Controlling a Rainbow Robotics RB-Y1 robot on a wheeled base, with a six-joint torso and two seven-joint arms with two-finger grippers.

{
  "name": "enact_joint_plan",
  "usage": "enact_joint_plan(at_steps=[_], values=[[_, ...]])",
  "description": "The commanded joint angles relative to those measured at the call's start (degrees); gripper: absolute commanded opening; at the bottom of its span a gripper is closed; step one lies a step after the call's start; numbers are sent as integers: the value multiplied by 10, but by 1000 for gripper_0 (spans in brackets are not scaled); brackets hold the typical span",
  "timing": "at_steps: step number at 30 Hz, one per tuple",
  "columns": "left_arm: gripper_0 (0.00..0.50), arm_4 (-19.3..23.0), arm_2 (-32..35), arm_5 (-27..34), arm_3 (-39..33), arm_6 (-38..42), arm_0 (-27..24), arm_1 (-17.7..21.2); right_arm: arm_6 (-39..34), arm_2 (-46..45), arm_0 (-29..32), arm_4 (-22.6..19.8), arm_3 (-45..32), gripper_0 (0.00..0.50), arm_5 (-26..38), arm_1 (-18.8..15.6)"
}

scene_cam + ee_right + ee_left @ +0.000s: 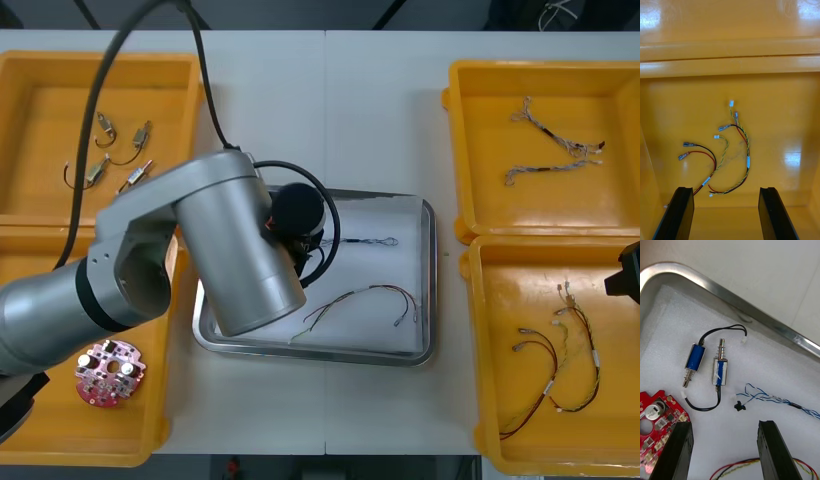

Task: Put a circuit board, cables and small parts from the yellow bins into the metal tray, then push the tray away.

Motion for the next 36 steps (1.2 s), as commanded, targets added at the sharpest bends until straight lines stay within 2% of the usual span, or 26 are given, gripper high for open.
enact_joint_plan(at_steps=[1,5,10,16,17,19,23,32,36], values=[[500,63,64,45,-66,0,-46,48,5,-3,11,-7,-13,500,-6,-10],[500,157,122,75,-94,-12,-62,101,5,7,-6,-19,-19,500,-5,-13],[500,269,180,93,-106,-84,-64,182,7,24,-42,-52,-19,500,2,-12],[500,370,221,91,-90,-114,-64,268,15,83,-98,-60,-19,500,2,-13],[500,377,224,90,-87,-119,-64,274,15,89,-104,-61,-19,500,2,-13],[500,407,231,85,-73,-141,-59,310,18,115,-128,-63,-20,500,2,-13],[500,431,255,73,-55,-167,-33,355,25,160,-163,-66,-19,500,2,-13],[500,486,333,14,7,-299,66,447,40,311,-278,-62,-19,500,2,-9],[500,521,371,-21,30,-353,116,477,46,378,-324,-49,-19,500,-2,12]])
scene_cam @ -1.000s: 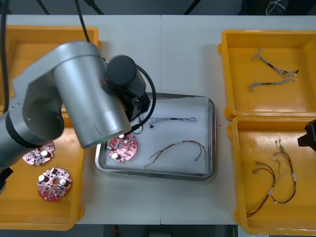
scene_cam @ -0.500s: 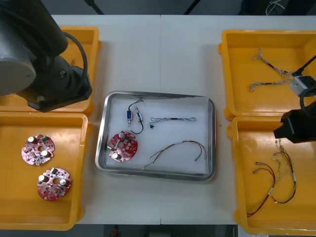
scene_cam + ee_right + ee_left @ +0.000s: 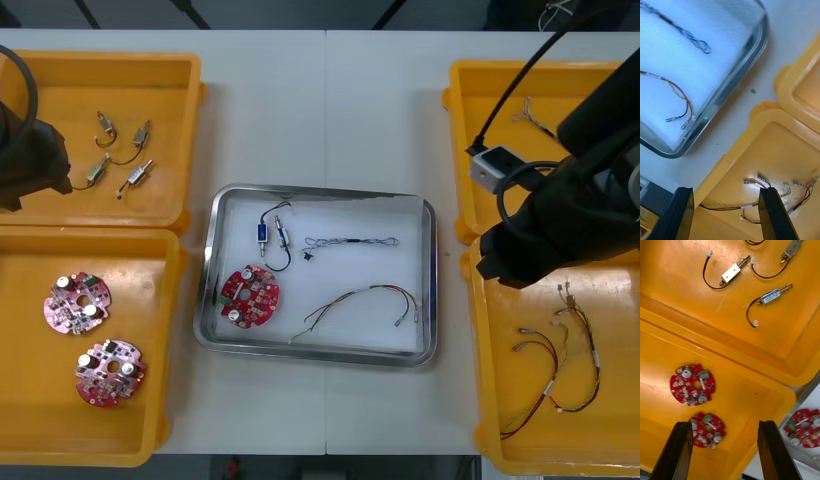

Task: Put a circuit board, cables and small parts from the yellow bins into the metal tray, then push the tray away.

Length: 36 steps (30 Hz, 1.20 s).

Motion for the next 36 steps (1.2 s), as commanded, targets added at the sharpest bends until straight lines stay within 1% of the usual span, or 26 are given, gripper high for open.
enact_joint_plan(at_steps=[1,5,11,14,15,17,19,20,21,25,27,33,36], values=[[500,35,58,-40,23,-95,65,60,21,80,-70,14,-16,500,-4,20],[500,41,88,-73,31,-155,123,78,30,137,-100,24,-13,500,-13,52],[500,48,133,-120,35,-212,210,99,53,216,-141,32,15,500,-38,95],[500,62,170,-153,36,-244,269,103,106,262,-167,53,49,500,-51,128],[500,64,178,-158,35,-248,278,103,116,270,-170,58,56,500,-54,134],[500,78,201,-173,35,-270,312,103,152,295,-185,69,84,500,-66,158],[500,90,209,-182,34,-289,330,103,177,314,-194,79,104,500,-77,174],[500,91,209,-183,33,-296,334,103,184,320,-197,82,110,500,-79,178],[500,91,210,-188,27,-312,341,103,203,335,-201,93,122,500,-88,191],[500,91,209,-198,16,-318,348,104,239,376,-206,120,144,500,-110,215],[500,91,206,-203,13,-322,348,104,250,394,-205,136,146,500,-120,222],[500,88,180,-240,-1,-330,347,105,247,453,-204,170,146,500,-128,242],[500,84,177,-242,-7,-332,348,106,242,472,-190,195,147,500,-128,257]])
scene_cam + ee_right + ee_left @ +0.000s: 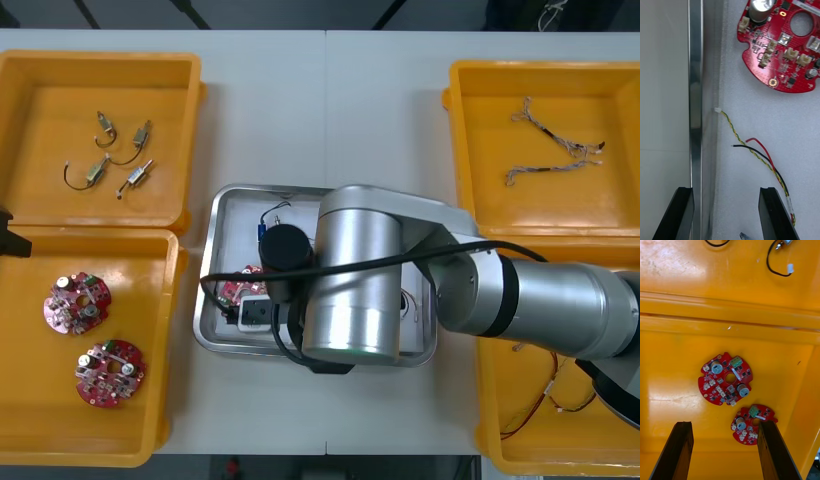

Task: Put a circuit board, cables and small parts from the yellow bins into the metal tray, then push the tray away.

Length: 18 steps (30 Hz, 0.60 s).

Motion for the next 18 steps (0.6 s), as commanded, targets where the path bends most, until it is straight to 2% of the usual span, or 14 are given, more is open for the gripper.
enact_joint_plan(at_steps=[1,6,10,18], values=[[500,-5,-13,-10,-22,4,7,31,-12,34,3,34,1,500,-5,36],[500,-27,-13,-5,-32,3,18,32,-11,35,33,55,16,500,-3,56],[500,-26,-13,0,-33,4,18,33,-8,35,61,83,22,500,-3,67],[500,-25,-13,4,-38,5,17,35,-5,46,103,136,22,500,-3,68]])
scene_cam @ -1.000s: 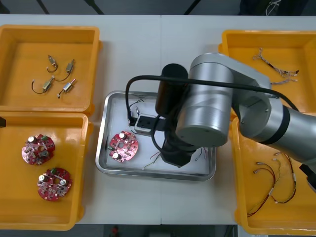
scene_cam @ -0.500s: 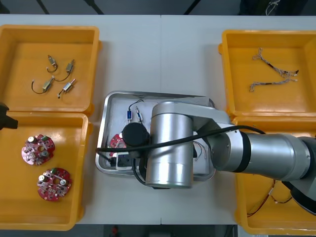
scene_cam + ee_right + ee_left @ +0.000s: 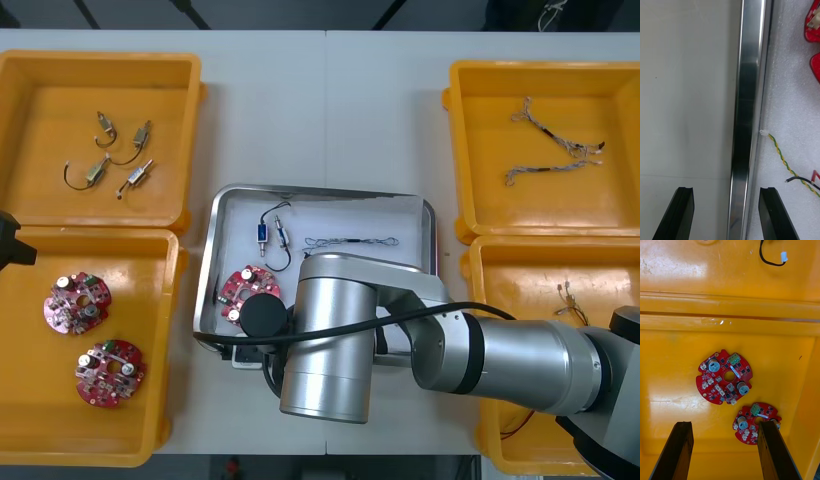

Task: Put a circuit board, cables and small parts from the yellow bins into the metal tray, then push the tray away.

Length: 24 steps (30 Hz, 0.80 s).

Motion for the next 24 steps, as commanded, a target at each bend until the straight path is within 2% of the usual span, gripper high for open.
enact_joint_plan(at_steps=[1,6,16,17,18,19,20,22,24], values=[[500,-4,-3,9,-15,4,11,31,-5,13,26,30,-6,500,-4,15],[500,-5,-3,10,-15,4,10,31,-5,17,34,50,-6,500,-5,15],[500,-5,-3,10,-15,4,10,31,-5,17,43,64,-5,500,-19,15],[500,-5,-3,10,-15,4,10,31,-5,17,43,64,-5,462,-20,15],[500,-5,-3,10,-15,4,10,31,-5,17,43,65,-5,462,-22,15],[500,-5,-3,10,-15,4,10,31,-5,17,43,66,-5,197,-24,15],[500,-5,-3,10,-15,4,10,31,-5,17,43,66,-5,149,-25,15],[500,-5,-3,10,-15,4,10,31,-5,17,43,69,-5,0,-30,13],[500,-5,-3,10,-15,4,10,31,-4,17,43,73,-5,0,-31,13]])
